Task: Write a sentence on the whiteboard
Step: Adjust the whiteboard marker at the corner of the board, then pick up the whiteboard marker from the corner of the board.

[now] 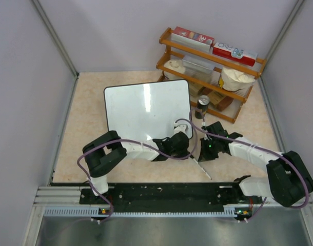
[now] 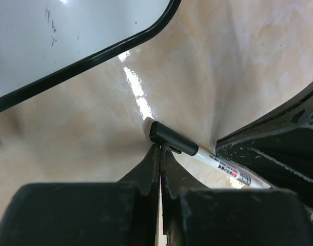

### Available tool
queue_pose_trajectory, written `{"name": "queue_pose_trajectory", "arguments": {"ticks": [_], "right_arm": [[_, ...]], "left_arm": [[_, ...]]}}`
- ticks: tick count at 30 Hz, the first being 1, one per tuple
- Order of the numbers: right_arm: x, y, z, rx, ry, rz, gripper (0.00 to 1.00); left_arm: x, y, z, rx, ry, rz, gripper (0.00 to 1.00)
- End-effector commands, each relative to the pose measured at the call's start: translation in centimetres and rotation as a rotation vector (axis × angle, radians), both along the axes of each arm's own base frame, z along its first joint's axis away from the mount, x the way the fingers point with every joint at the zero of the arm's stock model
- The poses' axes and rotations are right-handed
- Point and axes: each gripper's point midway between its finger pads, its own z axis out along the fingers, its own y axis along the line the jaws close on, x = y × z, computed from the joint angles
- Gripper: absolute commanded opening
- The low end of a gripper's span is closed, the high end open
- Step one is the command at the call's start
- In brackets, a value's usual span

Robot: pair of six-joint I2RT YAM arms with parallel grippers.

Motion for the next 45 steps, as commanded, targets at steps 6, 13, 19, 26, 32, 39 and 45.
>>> {"name": "queue_pose_trajectory", "arguments": {"ticks": [6, 13, 19, 26, 32, 39, 45], "right_arm": [[1.5, 0.7, 2.6, 0.040, -0.121, -0.014, 0.00], [2.3, 0.4, 5.0, 0.042, -0.219, 0.006, 0.35], [1.5, 1.6, 3.9, 0.041, -0.171, 0.087, 0.65], [1.1, 2.0, 1.2, -0.100, -0.119, 0.140, 0.48], [0.7, 1.3, -0.7, -0.266, -0.105, 0.159, 0.27], [-0.1, 0.8, -2.6, -0.436, -0.091, 0.190, 0.00], [0.6, 1.8, -0.7, -0.392, -0.138, 0.182, 0.00]], "left_arm": [[-0.1, 0.1, 2.1, -0.033, -0.058, -0.047, 0.00], [-1.3, 3.4, 5.3, -0.116, -0.115, -0.019, 0.04], [-2.6, 5.7, 7.6, -0.159, -0.137, -0.024, 0.41], [-3.9, 8.1, 11.5, -0.301, -0.198, -0.021, 0.71], [-4.2, 10.9, 13.7, -0.380, -0.246, 0.043, 0.75], [-3.9, 15.2, 16.7, -0.465, -0.343, 0.158, 0.89], [-4.4, 16.8, 16.6, -0.399, -0.335, 0.158, 0.91]]}}
